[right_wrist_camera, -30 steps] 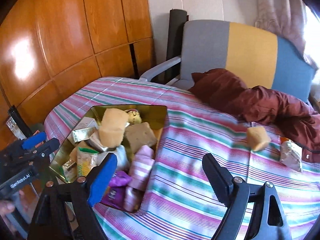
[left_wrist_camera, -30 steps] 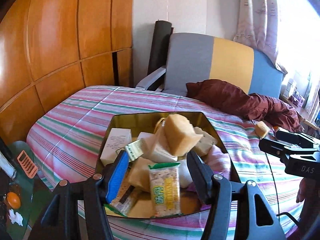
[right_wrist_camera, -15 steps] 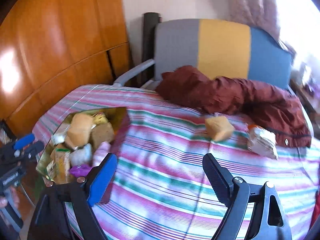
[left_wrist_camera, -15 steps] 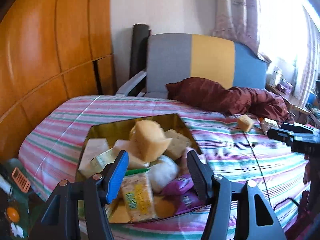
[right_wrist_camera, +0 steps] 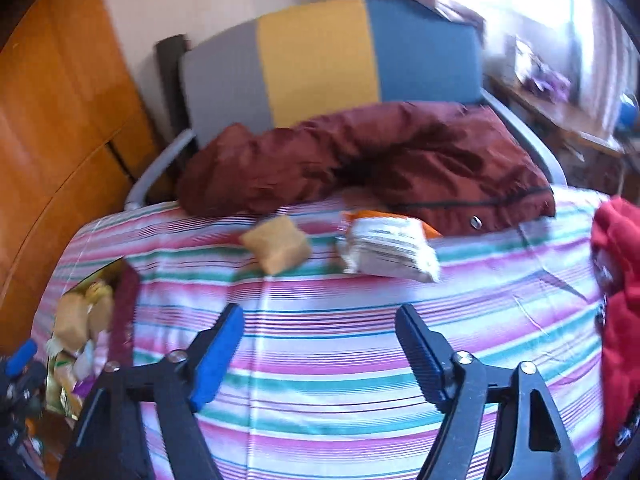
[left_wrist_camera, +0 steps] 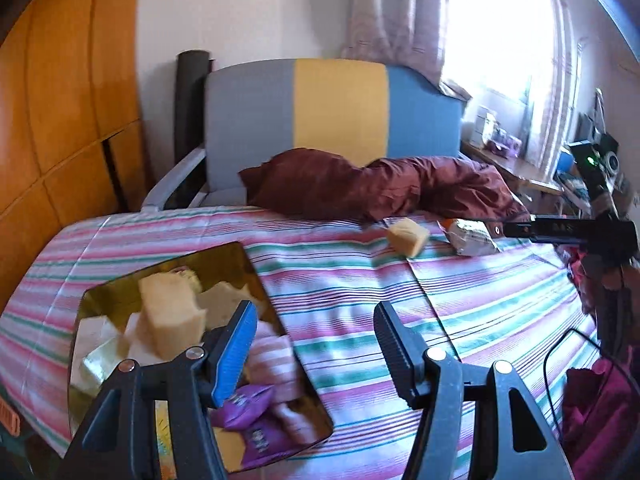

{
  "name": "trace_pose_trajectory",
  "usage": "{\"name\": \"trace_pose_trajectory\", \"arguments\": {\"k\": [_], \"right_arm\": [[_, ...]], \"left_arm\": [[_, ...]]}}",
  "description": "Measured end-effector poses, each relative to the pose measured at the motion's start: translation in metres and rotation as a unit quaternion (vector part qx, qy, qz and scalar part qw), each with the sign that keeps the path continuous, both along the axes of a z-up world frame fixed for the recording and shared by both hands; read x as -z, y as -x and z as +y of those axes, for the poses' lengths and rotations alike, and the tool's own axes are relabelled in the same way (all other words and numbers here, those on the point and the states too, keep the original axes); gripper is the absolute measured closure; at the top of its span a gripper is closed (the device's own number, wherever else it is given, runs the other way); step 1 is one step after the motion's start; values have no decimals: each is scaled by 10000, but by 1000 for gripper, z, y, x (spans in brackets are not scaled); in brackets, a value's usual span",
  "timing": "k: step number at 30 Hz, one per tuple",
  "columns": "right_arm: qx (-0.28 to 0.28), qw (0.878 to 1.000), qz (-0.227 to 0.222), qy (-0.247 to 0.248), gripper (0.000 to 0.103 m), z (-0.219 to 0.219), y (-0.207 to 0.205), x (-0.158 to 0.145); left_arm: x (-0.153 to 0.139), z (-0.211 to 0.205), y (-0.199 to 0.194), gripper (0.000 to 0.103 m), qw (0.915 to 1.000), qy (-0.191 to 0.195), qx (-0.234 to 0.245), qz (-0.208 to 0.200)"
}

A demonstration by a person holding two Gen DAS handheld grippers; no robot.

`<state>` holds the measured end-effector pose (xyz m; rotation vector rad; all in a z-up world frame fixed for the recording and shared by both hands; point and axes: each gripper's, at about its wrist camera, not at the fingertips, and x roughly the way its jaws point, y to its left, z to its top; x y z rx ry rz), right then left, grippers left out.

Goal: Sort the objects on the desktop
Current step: 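Move both grippers back toward the remaining items, then grasp the white-and-orange bread packet with the right gripper while the left grasps the yellow sponge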

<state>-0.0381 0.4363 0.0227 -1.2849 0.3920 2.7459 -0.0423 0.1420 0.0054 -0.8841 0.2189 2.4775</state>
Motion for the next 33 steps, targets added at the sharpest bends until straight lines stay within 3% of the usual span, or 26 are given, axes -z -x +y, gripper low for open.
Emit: {"name": "trace_pose_trajectory", "arguments": {"k": [4, 9, 11, 14, 21, 29, 33], "right_arm": [[303, 9993, -235, 32, 26, 27, 15, 15], [787, 9961, -333, 241, 12, 54, 41, 35], [880, 9952, -288, 309, 7, 60, 51, 41], [887, 9953, -269, 294, 3, 63, 68, 48], [636, 9967, -480, -153, 2, 57, 105, 72], [591, 9967, -559, 46, 6, 63, 126, 92], [389, 9971, -641, -100, 10, 62, 130, 92]], "left_arm": [[8, 25, 6, 41, 9994, 94, 267, -193], [21, 50, 16, 41, 9981, 254, 389, -414], [27, 59, 25, 29, 9972, 288, 397, -562], [34, 70, 38, 21, 9952, 150, 452, -850], [46, 106, 67, 21, 9928, 202, 493, -1069], [63, 146, 115, 21, 9824, -101, 517, -1790], [68, 174, 131, 17, 9829, 10, 516, -1769]]}}
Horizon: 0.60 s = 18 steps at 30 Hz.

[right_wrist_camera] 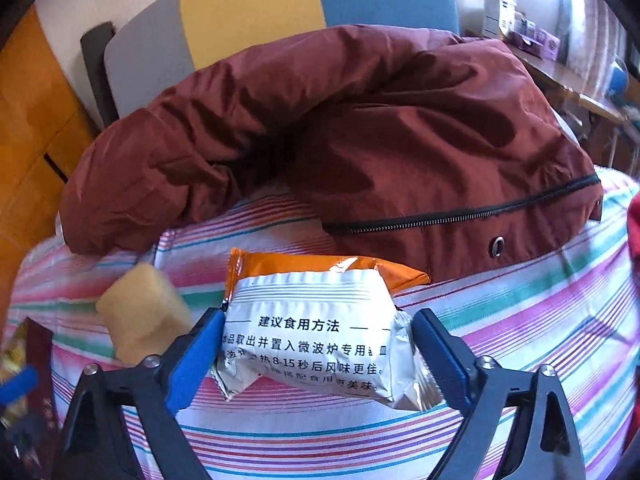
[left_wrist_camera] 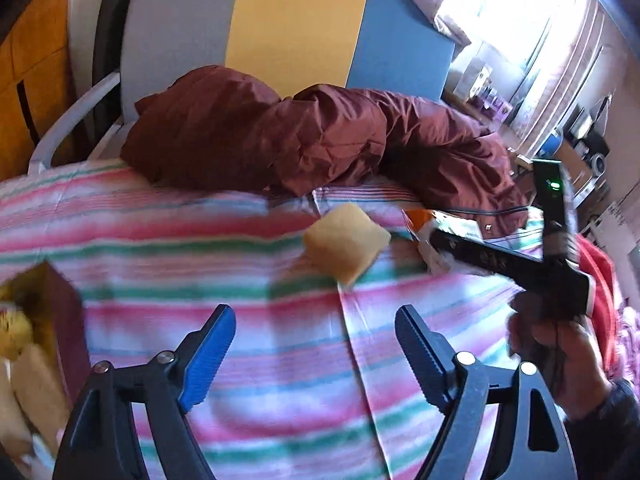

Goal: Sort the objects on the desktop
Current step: 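Grasp the white-and-orange bread packet with the right gripper while the left grasps the yellow sponge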

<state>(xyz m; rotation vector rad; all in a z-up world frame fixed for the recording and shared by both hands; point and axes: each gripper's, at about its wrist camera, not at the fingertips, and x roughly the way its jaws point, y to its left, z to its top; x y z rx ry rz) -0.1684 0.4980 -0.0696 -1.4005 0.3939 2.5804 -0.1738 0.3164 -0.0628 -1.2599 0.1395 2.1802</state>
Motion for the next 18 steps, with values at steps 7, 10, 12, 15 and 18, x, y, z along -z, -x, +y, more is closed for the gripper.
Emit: {"name": "trace_pose_trajectory", "arguments": {"k": [7, 10, 12, 15, 18], "right_arm": [[-250, 9994, -149, -212, 15, -6, 4, 2], [-307, 9992, -183, -186, 16, -5, 5, 1], [-329, 9991, -199, -168, 16, -4, 5, 1], [-339, 9991, -211, -151, 16, -3, 4, 1], [-340, 9991, -216, -146, 16, -2, 5, 1]], "left_arm": [[12, 49, 18, 12, 9961, 494, 598, 423], [21, 65, 26, 10, 9881, 887, 1015, 741], [26, 73, 29, 8, 9819, 1061, 1311, 867], [33, 80, 37, 8, 9756, 1178, 1597, 943], [40, 85, 42, 9, 9698, 1327, 1766, 1035]]}}
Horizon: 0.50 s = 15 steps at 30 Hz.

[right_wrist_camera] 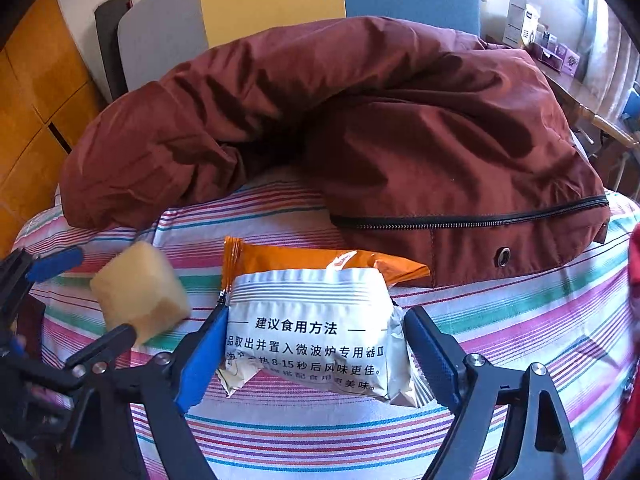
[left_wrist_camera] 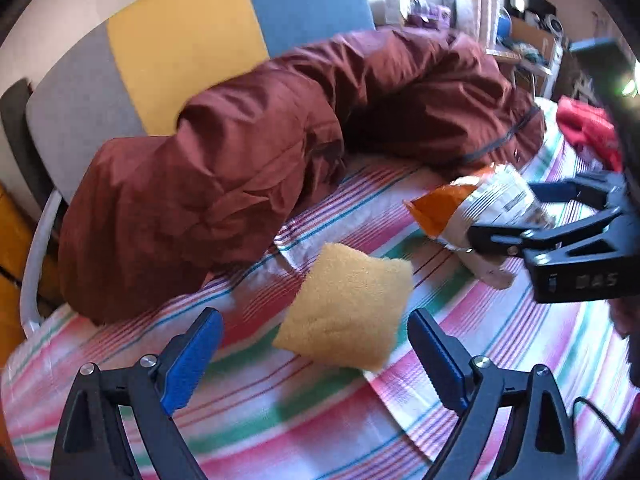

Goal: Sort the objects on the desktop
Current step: 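Grasp the white-and-orange bread packet with the right gripper while the left grasps the yellow sponge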

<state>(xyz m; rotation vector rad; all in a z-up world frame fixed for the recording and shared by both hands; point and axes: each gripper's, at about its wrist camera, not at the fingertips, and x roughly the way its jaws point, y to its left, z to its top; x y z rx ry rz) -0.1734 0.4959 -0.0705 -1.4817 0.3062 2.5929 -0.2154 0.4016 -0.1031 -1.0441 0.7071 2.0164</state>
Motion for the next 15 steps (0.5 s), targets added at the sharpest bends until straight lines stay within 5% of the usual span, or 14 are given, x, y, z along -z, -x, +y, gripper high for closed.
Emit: {"name": "trace_pose_trajectory", "arguments": {"k": [8, 15], "right_arm": [[-51, 9999, -12, -119, 16, -7, 4, 2], [-221, 9990, 39, -385, 26, -22, 7, 1]], "left_arm": [[11, 7, 0, 45, 9992, -196, 300, -193], [10, -5, -12, 51, 9994, -345, 26, -76]]}}
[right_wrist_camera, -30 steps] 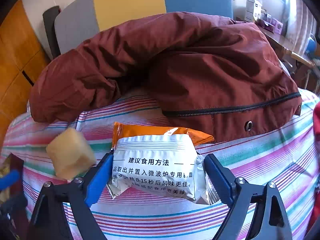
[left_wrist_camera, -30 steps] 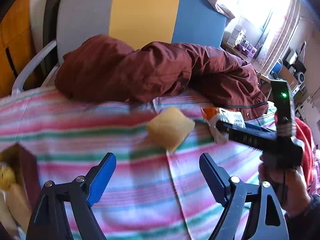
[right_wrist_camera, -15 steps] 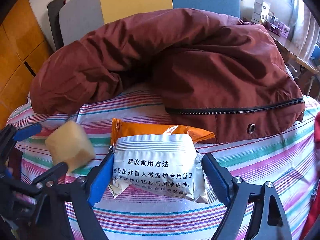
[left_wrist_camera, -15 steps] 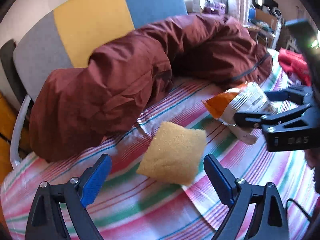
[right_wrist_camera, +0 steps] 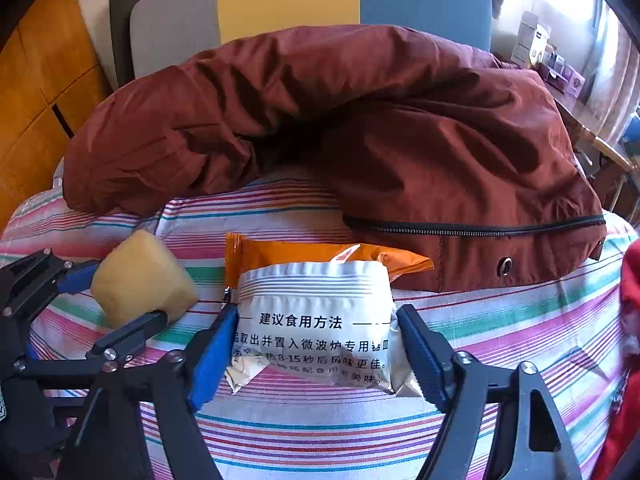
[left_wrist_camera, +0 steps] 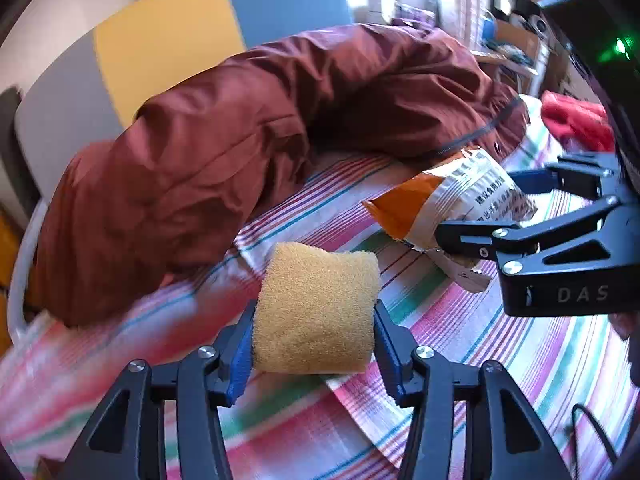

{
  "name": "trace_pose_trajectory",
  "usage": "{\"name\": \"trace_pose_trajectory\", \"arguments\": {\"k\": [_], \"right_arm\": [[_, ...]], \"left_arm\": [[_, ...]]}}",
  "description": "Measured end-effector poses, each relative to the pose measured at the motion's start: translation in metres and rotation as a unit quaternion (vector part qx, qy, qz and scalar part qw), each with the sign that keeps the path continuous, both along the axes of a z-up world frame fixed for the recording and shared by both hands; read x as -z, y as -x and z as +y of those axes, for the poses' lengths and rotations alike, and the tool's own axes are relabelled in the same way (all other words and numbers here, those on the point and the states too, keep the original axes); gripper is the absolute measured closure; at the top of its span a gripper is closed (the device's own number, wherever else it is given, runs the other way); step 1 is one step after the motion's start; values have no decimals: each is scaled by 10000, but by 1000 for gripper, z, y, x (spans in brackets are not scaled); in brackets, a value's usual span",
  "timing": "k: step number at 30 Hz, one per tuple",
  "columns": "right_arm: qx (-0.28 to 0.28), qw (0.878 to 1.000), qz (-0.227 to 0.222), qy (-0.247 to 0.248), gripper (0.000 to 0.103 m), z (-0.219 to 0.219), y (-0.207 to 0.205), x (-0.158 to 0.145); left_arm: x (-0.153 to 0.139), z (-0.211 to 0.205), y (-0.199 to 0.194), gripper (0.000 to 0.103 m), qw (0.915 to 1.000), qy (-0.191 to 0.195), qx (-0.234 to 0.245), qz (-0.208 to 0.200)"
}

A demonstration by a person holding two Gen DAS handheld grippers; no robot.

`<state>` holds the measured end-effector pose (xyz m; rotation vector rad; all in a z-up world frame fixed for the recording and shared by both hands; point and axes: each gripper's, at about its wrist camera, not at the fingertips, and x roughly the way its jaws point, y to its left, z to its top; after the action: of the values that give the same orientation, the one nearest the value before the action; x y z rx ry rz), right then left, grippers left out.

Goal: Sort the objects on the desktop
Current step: 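Grasp the white-and-orange bread packet with the right gripper while the left grasps the yellow sponge, then carry the bread packet and sponge to the gold tray and open both grippers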

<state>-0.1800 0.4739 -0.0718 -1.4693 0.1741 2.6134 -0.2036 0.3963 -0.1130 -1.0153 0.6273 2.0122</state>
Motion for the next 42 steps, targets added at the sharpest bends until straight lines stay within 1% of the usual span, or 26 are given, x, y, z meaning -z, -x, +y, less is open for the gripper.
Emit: {"name": "trace_pose_trajectory", "arguments": {"k": [2, 9, 15, 22, 25, 33, 42], "right_arm": [[-25, 10000, 16, -33, 28, -4, 1, 0], [-134, 9998, 66, -126, 32, -7, -3, -4], [-235, 9994, 176, -175, 35, -15, -8, -8], [-422, 9982, 423, -89, 35, -30, -15, -25], [-500, 9974, 525, -43, 35, -40, -20, -33], [-941, 9931, 686, 115, 35, -91, -37, -53], [-1493, 9827, 1023, 404, 35, -173, -72, -84]], "left_arm": [[-3, -9, -1, 51, 9997, -120, -183, -134], [-20, -46, -27, 51, 9965, -441, -678, -206], [-47, -62, -48, 51, 9923, -700, -1017, -57], [-81, -101, -72, 50, 9854, -932, -1384, 351], [-91, -120, -78, 50, 9821, -1011, -1541, 383], [-114, -181, -100, 50, 9706, -1072, -2050, 663], [-128, -258, -116, 50, 9518, -1191, -2704, 820]]}}
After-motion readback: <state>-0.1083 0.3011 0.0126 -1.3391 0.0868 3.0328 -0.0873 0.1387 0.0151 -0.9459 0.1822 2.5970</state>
